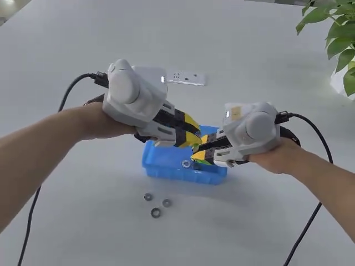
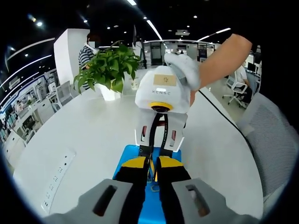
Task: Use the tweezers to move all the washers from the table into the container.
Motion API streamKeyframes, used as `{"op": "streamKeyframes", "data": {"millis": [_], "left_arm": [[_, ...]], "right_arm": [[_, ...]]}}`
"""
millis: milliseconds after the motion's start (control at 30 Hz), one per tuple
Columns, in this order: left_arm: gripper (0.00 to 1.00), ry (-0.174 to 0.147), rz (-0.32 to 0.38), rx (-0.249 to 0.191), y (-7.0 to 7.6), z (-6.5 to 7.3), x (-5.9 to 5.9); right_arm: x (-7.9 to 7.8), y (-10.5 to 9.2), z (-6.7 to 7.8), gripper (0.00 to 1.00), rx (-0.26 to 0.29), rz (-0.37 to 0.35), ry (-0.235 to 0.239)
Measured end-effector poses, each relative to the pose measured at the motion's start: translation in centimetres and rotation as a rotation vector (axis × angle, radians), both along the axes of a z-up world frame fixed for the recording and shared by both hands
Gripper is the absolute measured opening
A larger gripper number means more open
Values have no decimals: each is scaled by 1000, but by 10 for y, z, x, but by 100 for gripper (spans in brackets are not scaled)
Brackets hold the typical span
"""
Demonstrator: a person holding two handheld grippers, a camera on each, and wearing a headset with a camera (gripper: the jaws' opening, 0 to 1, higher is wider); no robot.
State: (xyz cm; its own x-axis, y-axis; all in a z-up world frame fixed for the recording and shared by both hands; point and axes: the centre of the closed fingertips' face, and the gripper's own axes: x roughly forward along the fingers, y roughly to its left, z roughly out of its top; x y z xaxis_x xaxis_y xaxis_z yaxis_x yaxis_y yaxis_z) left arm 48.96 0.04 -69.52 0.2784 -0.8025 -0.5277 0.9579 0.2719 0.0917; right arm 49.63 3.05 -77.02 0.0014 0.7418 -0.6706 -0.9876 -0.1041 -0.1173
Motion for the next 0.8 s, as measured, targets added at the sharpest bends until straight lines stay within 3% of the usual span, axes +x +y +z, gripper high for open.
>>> {"op": "streamKeyframes", "data": {"millis": [533, 800], "left_arm": [[5, -21, -45, 6, -3, 1, 2], [5, -20, -33, 3, -1, 8, 3]], "right_arm": [[-1, 0, 1, 12, -11, 8, -11], [-1, 0, 13, 16, 12, -12, -19]]}}
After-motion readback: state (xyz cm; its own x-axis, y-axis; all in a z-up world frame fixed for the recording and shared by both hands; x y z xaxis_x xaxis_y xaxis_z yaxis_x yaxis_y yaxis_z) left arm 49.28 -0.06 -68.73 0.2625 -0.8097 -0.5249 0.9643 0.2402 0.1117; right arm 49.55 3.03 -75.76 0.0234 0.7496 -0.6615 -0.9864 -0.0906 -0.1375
